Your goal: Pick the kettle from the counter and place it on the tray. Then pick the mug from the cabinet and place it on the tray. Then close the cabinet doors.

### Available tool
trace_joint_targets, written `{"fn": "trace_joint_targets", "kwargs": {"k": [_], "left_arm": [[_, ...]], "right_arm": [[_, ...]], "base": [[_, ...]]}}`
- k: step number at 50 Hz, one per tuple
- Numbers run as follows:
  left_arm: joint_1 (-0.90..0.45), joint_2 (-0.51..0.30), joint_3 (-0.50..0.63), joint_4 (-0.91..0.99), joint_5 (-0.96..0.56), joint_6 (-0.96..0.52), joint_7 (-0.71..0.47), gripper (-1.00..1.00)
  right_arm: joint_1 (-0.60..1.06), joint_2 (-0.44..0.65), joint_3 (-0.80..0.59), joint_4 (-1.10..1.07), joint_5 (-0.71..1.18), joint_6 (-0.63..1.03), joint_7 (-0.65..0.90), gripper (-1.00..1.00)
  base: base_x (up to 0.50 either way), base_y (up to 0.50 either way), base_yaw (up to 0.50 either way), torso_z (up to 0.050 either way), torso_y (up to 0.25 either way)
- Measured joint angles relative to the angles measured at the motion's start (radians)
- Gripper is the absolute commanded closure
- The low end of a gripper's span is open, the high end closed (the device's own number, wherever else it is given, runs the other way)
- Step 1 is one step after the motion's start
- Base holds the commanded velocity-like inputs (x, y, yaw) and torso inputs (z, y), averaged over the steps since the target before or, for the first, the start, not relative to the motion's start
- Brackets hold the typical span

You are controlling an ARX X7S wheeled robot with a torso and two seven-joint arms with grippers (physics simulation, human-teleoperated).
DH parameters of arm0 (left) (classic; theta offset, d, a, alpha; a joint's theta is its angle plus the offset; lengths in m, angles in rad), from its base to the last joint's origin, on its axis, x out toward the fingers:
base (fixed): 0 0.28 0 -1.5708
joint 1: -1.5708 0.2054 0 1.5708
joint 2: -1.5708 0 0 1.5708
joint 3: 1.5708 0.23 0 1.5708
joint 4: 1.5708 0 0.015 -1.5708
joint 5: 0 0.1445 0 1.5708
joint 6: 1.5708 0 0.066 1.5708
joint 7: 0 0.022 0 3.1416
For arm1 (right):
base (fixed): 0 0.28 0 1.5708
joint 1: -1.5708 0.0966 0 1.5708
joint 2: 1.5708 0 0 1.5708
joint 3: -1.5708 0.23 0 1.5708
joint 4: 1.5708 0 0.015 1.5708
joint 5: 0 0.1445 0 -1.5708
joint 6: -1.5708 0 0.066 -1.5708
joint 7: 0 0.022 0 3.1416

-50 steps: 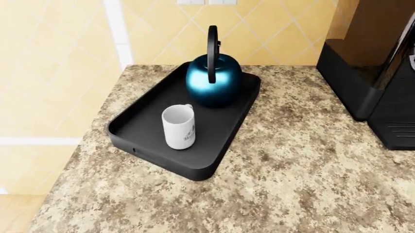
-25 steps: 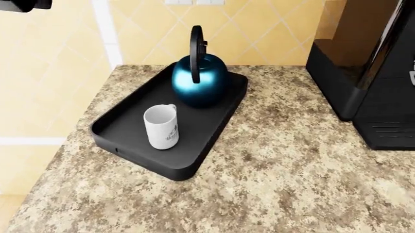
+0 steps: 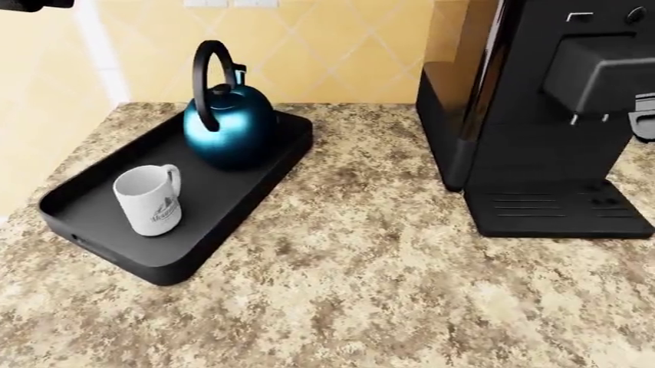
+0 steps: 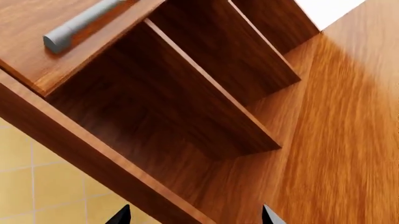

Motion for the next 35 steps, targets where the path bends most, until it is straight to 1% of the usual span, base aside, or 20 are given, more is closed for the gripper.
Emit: {"fn": "trace_joint_targets", "kwargs": {"k": [4,13,18,27,35], "left_arm": [[0.001,-0.002,0.001,-0.001,0.003,0.002,0.0,-1.0],[0.008,-0.004,0.003,-0.002,0.011,0.006,0.003,-1.0],[0.01,-0.006,0.005,-0.002,0.015,0.008,0.004,-1.0],[0.012,-0.007,0.01,-0.004,0.019,0.01,0.005,-1.0],[0.012,-0.011,0.011,-0.006,0.022,0.012,0.005,-1.0]], "right_arm": [[-0.064,-0.031,0.09,-0.004,0.023,0.039,0.012,-1.0],[-0.276,-0.139,0.367,-0.008,0.075,0.19,0.026,-1.0],[-0.363,-0.19,0.48,-0.009,0.093,0.257,0.03,-1.0],[-0.443,-0.241,0.582,-0.01,0.107,0.318,0.034,-1.0],[-0.471,-0.265,0.619,-0.011,0.112,0.339,0.035,-1.0]], "base": [[0.0,-0.26,0.0,0.0,0.0],[-0.05,-0.32,0.0,0.0,0.0],[-0.11,-0.36,0.0,0.0,0.0],[-0.2,-0.29,0.0,0.0,0.0],[-0.07,-0.48,0.0,0.0,0.0]]}}
